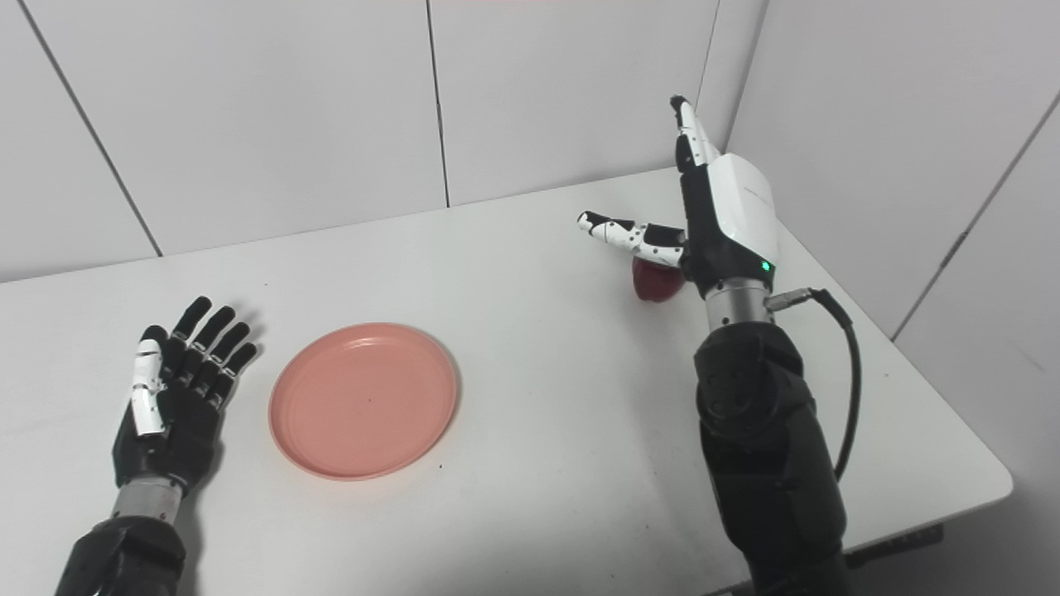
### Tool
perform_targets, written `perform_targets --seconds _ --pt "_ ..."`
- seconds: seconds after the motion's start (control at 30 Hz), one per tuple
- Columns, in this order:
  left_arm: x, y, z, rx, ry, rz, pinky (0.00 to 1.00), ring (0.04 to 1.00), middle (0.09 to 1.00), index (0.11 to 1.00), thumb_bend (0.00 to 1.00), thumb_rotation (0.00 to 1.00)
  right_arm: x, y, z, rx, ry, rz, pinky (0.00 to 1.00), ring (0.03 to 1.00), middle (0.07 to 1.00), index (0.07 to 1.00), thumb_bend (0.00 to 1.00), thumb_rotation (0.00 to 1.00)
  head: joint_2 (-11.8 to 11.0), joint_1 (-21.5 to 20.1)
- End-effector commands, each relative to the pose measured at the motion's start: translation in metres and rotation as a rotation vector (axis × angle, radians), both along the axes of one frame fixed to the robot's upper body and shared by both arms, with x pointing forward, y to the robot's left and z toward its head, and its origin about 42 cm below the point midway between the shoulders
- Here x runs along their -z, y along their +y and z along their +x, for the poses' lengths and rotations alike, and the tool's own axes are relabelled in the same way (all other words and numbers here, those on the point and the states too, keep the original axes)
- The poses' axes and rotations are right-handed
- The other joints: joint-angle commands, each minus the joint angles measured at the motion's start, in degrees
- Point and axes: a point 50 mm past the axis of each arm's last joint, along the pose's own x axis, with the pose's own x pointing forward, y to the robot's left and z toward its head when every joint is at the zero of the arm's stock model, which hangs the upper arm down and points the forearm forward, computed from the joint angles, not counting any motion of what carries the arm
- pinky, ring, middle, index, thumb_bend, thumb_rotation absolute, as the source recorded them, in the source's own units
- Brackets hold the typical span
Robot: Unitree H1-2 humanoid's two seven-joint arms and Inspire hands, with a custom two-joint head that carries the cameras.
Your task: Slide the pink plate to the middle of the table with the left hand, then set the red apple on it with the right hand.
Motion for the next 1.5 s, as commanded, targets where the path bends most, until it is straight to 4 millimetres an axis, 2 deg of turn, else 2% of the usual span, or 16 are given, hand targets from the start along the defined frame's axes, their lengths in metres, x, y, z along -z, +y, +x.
perform_targets --seconds 0.0,0.1,0.3,0.43,0.57,0.8,1.03,1.23,1.47 --pt "0.012 0.003 -0.003 -0.005 0.060 0.005 0.85 0.852 0.857 0.849 0.36 1.00 -0.013 -0.011 0.003 0.035 -0.042 -0.040 0.81 0.921 0.958 0.988 0.99 0.50 -0.1 0.0" --pt "0.014 0.003 -0.003 -0.003 0.061 0.002 0.85 0.853 0.857 0.849 0.36 1.00 -0.010 -0.019 0.004 0.055 -0.012 -0.054 0.80 0.918 0.955 0.990 1.00 0.52 -0.2 -0.4" --pt "0.016 0.003 -0.002 0.001 0.069 -0.005 0.85 0.854 0.858 0.850 0.36 1.00 -0.003 -0.034 0.009 0.066 0.089 -0.081 0.74 0.881 0.948 0.992 1.00 0.56 -0.2 -0.4" --pt "0.016 0.003 -0.002 0.005 0.069 -0.004 0.86 0.861 0.865 0.853 0.36 1.00 0.002 -0.043 0.013 0.085 0.130 -0.110 0.73 0.881 0.950 0.987 1.00 0.58 0.1 -0.3" --pt "0.016 0.002 -0.002 0.002 0.072 -0.005 0.85 0.856 0.862 0.849 0.36 1.00 0.008 -0.049 0.016 0.091 0.151 -0.113 0.76 0.890 0.951 0.981 1.00 0.56 0.1 -0.2" --pt "0.016 0.004 -0.002 0.006 0.076 -0.002 0.85 0.853 0.861 0.849 0.36 1.00 0.023 -0.057 0.023 0.103 0.185 -0.085 0.78 0.896 0.953 0.978 1.00 0.53 0.2 0.1" --pt "0.015 0.007 -0.003 0.003 0.083 -0.002 0.85 0.854 0.863 0.851 0.36 1.00 0.030 -0.057 0.030 0.087 0.194 -0.033 0.82 0.919 0.956 0.978 1.00 0.50 0.6 -0.3" --pt "0.013 0.006 -0.004 0.008 0.086 -0.003 0.85 0.852 0.860 0.852 0.36 1.00 0.035 -0.059 0.037 0.086 0.215 0.008 0.81 0.914 0.956 0.974 1.00 0.53 0.9 -0.2" --pt "0.012 0.006 -0.005 0.014 0.080 0.007 0.85 0.855 0.864 0.855 0.35 1.00 0.043 -0.063 0.045 0.075 0.217 0.025 0.82 0.916 0.954 0.971 1.00 0.50 1.2 0.0"
